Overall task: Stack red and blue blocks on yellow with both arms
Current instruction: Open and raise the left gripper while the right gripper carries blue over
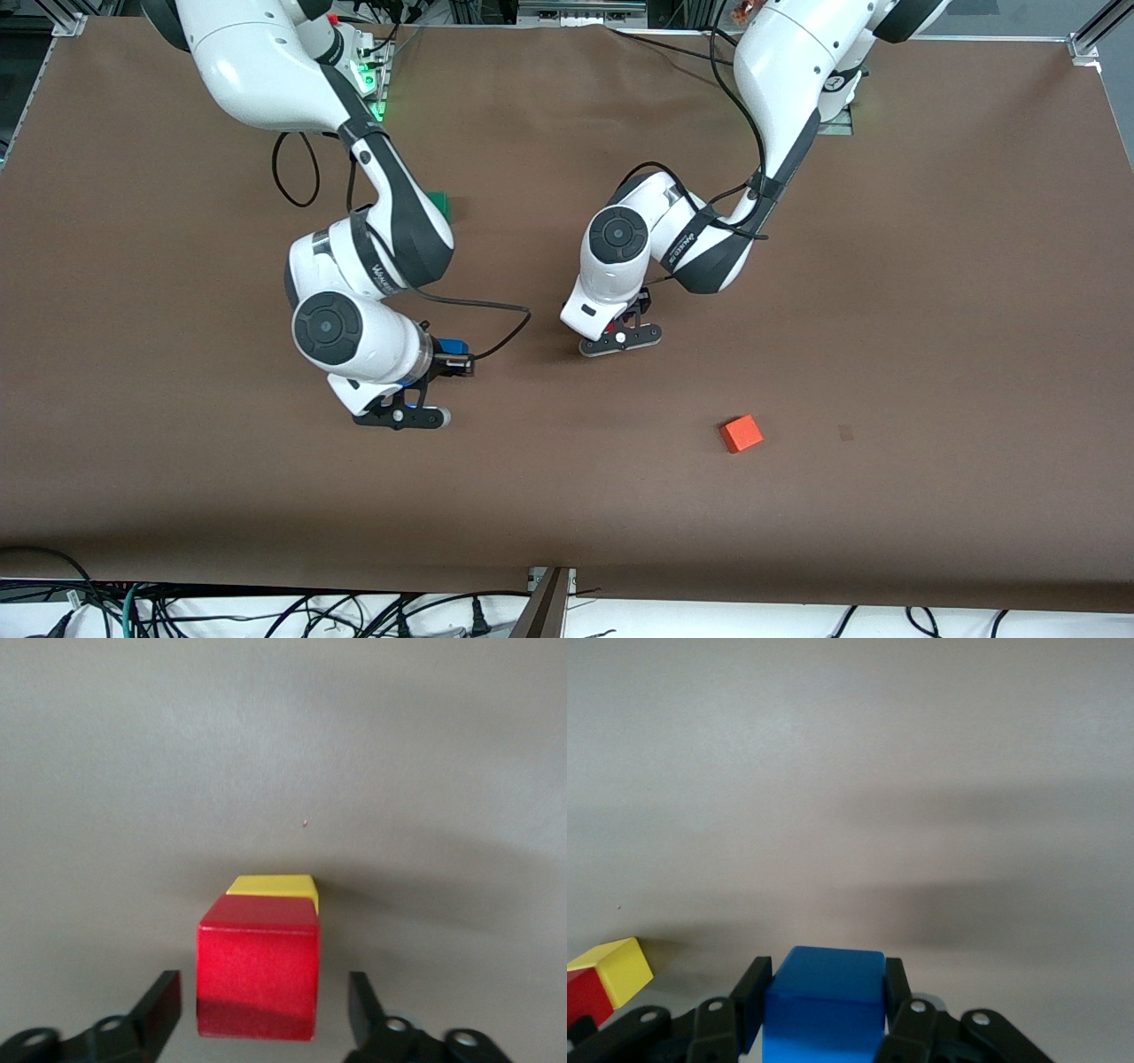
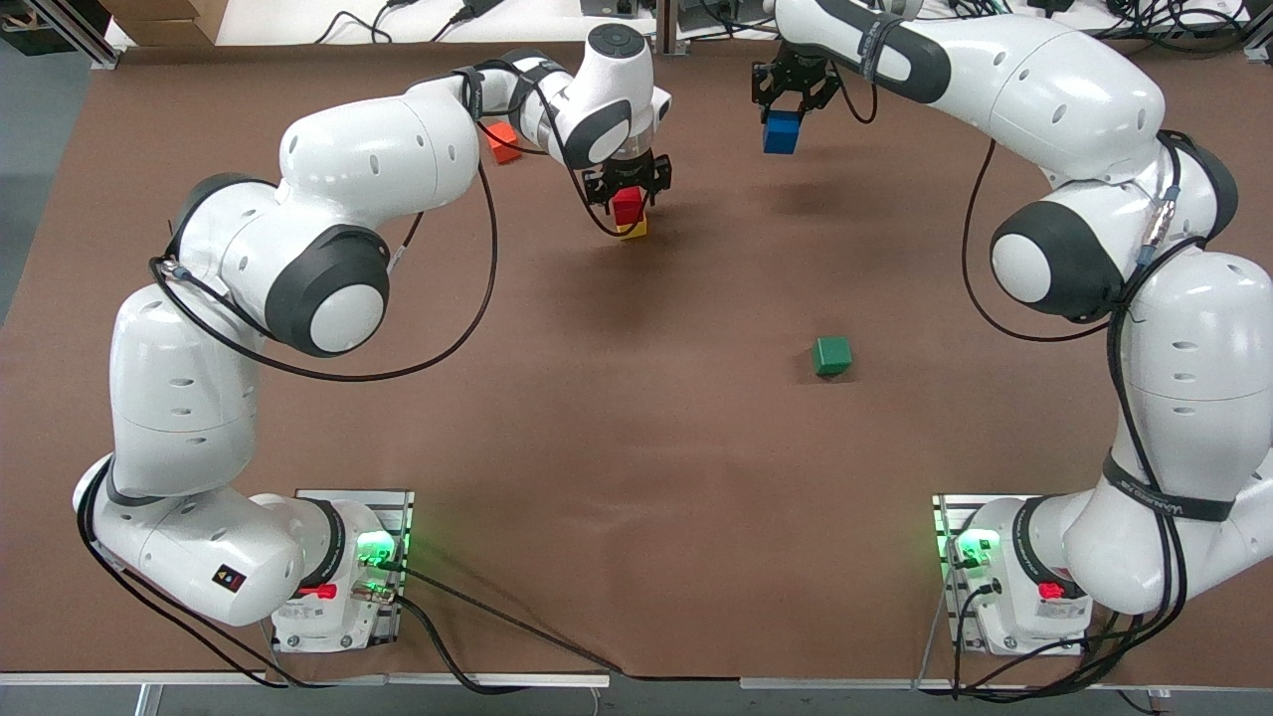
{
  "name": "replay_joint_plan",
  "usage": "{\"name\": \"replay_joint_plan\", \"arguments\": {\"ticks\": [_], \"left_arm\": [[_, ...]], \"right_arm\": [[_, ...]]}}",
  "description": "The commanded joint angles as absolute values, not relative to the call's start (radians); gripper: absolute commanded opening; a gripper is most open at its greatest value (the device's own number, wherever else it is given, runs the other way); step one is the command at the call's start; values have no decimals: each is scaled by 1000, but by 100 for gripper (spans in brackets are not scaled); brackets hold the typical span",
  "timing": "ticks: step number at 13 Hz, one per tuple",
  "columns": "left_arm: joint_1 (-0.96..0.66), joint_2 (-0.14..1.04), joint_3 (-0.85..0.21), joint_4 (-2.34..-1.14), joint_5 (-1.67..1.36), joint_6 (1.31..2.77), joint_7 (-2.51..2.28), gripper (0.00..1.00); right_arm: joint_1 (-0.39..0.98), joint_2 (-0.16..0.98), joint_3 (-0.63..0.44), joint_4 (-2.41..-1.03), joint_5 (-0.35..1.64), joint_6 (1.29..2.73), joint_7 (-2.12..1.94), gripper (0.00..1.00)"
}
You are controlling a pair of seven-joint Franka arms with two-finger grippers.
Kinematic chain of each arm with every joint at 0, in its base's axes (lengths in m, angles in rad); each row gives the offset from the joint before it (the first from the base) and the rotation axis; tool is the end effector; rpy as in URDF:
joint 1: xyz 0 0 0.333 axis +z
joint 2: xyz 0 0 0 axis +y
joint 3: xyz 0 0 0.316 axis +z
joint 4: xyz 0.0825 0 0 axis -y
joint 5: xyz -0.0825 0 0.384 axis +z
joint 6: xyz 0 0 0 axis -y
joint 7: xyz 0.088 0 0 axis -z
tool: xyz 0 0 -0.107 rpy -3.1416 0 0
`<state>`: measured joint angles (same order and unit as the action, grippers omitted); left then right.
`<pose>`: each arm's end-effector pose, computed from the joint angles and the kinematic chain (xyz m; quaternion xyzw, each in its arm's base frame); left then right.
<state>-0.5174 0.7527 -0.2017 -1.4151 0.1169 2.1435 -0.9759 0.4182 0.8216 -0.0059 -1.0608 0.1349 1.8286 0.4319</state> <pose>0.5682 -0.4528 0.2582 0.9923 0.1224 -0.0177 0.0099 0.6920 0.3161 0.3377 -0.9973 0.0278 0.0501 0.0460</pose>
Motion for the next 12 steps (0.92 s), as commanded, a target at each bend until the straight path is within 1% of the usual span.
{"name": "replay_joint_plan", "arguments": {"ticks": [1,2,3,4,6,8,10,12], "left_arm": [[-503,700,-184,-1332,135,1974,-989,100],[-479,666,-184,-1306,135,1891,-961,100],[-447,619,-184,-1304,135,1832,-909,100],[-405,562,-170,-1313,135,1791,-831,100],[-320,464,-147,-1318,126,1703,-664,100],[-223,373,-100,-1322,54,1680,-515,100],[-148,315,-39,-1324,20,1658,-364,100],[-92,266,-6,-1341,21,1602,-189,100]], "right_arm": [[417,813,-3,-1054,144,1801,428,38],[417,813,0,-1054,144,1801,433,38],[425,813,2,-1052,146,1802,440,38],[433,813,3,-1052,147,1805,452,38],[462,815,46,-1048,146,1848,582,38],[500,816,70,-1042,146,1905,690,38],[546,818,77,-1042,147,1962,780,38],[586,824,90,-1042,147,2028,868,38]]}}
